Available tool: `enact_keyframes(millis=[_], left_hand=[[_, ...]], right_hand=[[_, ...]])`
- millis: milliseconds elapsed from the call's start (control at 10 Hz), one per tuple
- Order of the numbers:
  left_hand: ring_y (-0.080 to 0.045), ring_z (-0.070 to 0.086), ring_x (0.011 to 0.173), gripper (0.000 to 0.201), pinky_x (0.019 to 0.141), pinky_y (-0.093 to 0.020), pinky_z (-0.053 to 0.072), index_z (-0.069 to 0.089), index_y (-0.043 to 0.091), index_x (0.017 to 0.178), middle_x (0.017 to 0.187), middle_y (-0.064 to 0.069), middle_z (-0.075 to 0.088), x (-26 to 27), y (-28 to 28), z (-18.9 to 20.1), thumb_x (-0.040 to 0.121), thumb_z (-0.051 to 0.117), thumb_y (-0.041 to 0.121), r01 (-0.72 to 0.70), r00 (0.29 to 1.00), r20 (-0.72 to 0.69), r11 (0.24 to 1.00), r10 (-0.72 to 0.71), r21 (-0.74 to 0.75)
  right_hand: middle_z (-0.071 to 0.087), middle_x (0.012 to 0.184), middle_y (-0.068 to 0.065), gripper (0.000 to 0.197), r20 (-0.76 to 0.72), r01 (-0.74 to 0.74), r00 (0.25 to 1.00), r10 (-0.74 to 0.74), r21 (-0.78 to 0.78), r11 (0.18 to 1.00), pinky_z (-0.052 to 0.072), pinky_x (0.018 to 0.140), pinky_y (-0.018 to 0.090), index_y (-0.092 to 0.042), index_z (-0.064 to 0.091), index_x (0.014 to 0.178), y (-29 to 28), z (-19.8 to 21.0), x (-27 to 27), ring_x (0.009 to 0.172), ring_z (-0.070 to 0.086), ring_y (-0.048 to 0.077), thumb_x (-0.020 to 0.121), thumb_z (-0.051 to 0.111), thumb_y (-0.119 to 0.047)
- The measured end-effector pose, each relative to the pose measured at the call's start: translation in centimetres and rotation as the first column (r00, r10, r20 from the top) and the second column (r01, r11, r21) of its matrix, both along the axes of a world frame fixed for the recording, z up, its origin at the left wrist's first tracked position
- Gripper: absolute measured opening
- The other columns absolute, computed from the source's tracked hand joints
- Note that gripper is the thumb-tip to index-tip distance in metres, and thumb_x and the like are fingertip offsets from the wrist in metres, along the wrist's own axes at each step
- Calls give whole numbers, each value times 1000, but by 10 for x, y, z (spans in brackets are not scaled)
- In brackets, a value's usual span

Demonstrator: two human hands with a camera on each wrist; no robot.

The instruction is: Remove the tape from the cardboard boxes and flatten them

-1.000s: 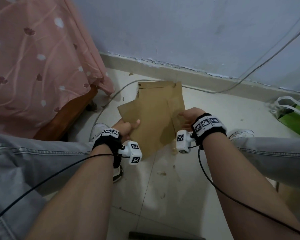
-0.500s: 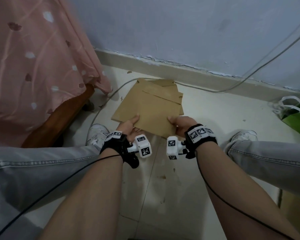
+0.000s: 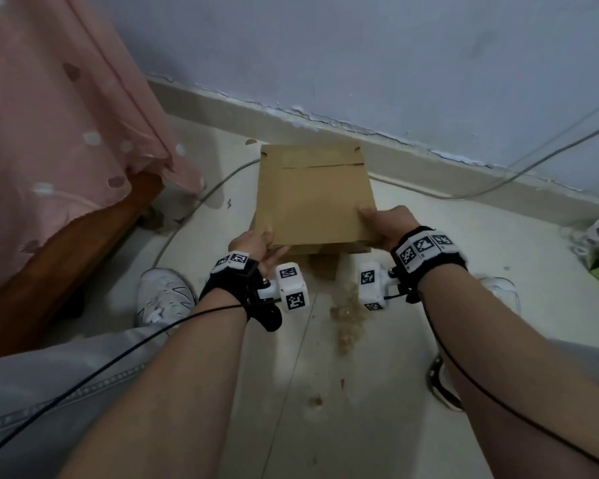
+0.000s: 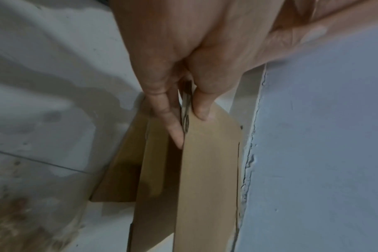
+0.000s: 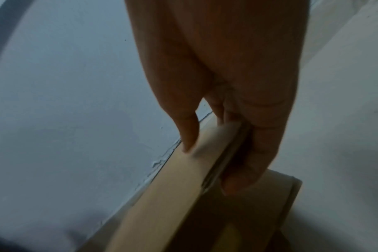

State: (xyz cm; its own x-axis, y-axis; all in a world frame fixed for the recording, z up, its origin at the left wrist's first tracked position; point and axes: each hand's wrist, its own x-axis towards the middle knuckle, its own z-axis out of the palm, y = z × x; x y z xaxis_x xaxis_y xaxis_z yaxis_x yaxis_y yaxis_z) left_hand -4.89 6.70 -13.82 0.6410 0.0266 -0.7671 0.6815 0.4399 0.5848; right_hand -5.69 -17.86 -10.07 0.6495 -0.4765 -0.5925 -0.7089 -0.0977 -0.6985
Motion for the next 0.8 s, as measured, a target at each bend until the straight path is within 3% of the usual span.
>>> enact_keyframes(millis=[100,200,300,400,500,600,700,800], left_hand=[[-33,66,98,16,72,-36,60,58,-1,113,124,-24,62,11,-10,-15,98,55,4,48,997,54,994,-54,102],[-26,64,90,34,74,-34,61,48,-7,132,129,-26,58,18,-15,-35,98,49,-2,166,974,103,946,-201,277],[-24,63,93,39,86,-33,57,54,-7,129,122,-20,63,22,-10,-51,90,59,-8,248,943,89,858,-319,449],[-32,65,103,49,97,-40,53,62,0,124,117,-16,65,20,-2,-65,77,69,-13,268,940,39,801,-340,535],[-32,66,100,49,93,-42,56,66,7,119,106,-6,64,17,0,-71,74,73,-9,273,938,15,764,-347,585],[-34,66,103,45,92,-44,56,67,11,119,115,-10,68,20,3,-71,75,66,1,300,917,28,732,-398,611],[-34,61,109,36,95,-43,53,66,13,122,124,-8,63,18,2,-51,88,54,9,311,903,1,657,-429,687],[-35,57,118,33,101,-38,47,63,11,125,130,-14,61,16,-1,-31,94,51,13,262,896,27,575,-444,775]], right_hand=[[69,95,17,20,-16,-95,995,94,-55,994,62,68,38,-3,62,84,0,-13,0,80,70,29,83,72,-19],[69,87,15,21,-1,-57,998,57,-133,989,60,79,48,-10,60,71,-5,-34,3,85,70,35,79,75,-22],[70,94,12,22,-64,-89,995,77,-210,974,58,84,43,-7,66,85,-6,-51,5,89,69,32,80,75,-27],[71,95,13,34,-144,-178,980,140,-295,939,58,82,38,-3,70,99,-3,-63,2,90,68,31,81,75,-31],[67,102,13,42,-202,-195,968,151,-221,956,58,84,43,-3,65,107,0,-77,-1,96,65,32,79,76,-32],[56,80,11,25,-218,-185,968,126,-271,945,50,59,33,-5,51,76,0,-78,-4,74,57,28,87,65,-23],[47,69,8,28,-222,-138,973,67,-325,936,35,51,26,-8,41,67,-3,-64,-4,60,46,23,91,54,-16],[54,73,12,24,-271,-176,957,107,-243,954,43,66,30,-3,51,76,-3,-43,-4,70,53,27,95,45,-15]])
